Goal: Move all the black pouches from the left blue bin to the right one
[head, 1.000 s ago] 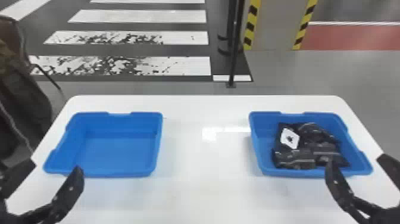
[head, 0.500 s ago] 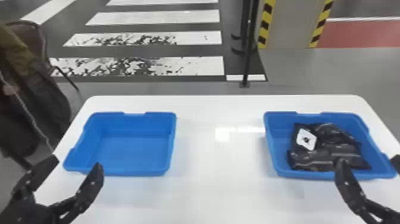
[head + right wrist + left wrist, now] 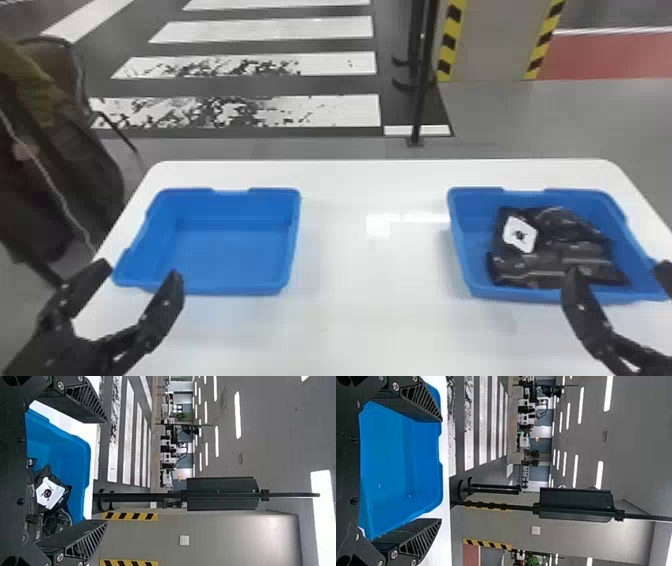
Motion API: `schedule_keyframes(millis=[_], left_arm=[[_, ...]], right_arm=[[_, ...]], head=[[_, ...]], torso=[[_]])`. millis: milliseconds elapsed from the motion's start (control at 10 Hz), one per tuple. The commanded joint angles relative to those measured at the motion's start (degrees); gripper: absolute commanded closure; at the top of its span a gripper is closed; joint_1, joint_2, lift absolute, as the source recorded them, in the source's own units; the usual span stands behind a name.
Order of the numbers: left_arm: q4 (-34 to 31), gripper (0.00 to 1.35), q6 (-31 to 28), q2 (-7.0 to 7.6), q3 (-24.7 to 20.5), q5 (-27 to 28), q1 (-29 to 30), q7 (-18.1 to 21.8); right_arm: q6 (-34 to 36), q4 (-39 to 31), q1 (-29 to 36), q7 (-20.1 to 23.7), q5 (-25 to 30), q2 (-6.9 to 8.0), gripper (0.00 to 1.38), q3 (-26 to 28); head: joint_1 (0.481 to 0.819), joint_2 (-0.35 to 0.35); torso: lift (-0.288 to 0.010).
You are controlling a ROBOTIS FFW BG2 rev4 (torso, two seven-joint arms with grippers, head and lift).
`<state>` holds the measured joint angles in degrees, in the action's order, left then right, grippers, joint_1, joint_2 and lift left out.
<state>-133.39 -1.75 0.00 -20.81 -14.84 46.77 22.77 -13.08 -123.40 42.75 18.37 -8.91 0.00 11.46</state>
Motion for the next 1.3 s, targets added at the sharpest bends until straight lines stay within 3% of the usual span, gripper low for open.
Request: schedule_keyframes(millis=[0,1200], left_arm=[[0.01,0.15,-0.36,-0.15,0.36,-0.01,-0.09,0.00],[0.01,0.15,-2.19,-0.09,1.50,-0.01,-0.37,0.08]], right_arm=[[0.00,0.14,0.00,0.00,-0.11,0.05,0.13,-0.04],[0.14,0.28,-0.14,0.00,-0.80,0.05,0.13,-0.72]], head=[[0.695,0.074],[0.695,0.061]], torso=[[-0.140],[-0.140]])
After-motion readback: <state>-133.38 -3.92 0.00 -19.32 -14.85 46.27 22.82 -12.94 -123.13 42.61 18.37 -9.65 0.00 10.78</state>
